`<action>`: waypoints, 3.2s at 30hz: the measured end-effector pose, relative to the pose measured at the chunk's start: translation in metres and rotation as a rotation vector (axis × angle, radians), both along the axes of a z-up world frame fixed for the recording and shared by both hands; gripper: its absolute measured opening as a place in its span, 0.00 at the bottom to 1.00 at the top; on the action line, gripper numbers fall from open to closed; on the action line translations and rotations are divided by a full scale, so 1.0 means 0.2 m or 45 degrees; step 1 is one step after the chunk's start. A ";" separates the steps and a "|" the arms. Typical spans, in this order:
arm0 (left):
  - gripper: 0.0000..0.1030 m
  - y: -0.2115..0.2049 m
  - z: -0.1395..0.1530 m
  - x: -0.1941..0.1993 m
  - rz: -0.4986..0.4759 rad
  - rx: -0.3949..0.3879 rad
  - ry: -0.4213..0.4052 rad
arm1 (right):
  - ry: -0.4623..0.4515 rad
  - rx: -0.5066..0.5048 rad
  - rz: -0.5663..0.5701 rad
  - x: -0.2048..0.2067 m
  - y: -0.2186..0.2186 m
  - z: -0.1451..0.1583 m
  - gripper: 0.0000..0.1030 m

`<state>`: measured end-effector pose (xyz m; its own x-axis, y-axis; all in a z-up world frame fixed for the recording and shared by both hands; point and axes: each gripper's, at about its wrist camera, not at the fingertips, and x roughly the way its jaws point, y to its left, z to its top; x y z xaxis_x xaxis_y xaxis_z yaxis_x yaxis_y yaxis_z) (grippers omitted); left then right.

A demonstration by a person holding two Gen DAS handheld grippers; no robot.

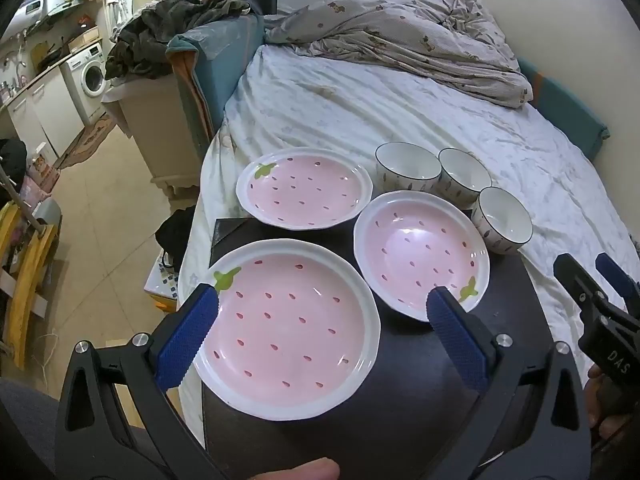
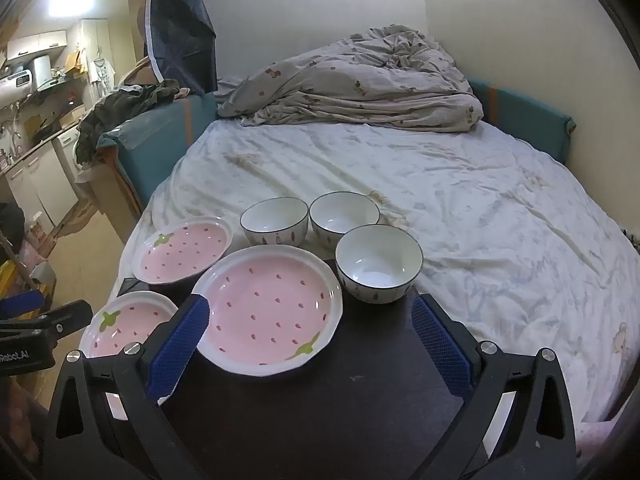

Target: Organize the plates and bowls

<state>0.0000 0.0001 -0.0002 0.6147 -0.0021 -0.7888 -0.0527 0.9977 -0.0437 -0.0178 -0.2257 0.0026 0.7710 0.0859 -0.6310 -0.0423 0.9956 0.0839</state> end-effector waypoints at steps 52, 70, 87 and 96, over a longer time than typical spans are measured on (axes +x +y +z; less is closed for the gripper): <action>1.00 0.01 -0.03 0.00 0.002 0.003 0.006 | 0.025 0.006 -0.001 0.00 -0.01 -0.02 1.00; 1.00 0.06 -0.03 -0.01 -0.006 -0.008 0.018 | 0.045 -0.024 -0.019 0.01 0.00 -0.04 1.00; 1.00 0.04 -0.03 0.00 0.002 0.008 0.026 | 0.039 -0.027 -0.020 0.01 -0.01 -0.04 1.00; 1.00 0.03 -0.03 0.00 0.001 0.010 0.031 | 0.041 -0.026 -0.021 0.01 -0.01 -0.04 1.00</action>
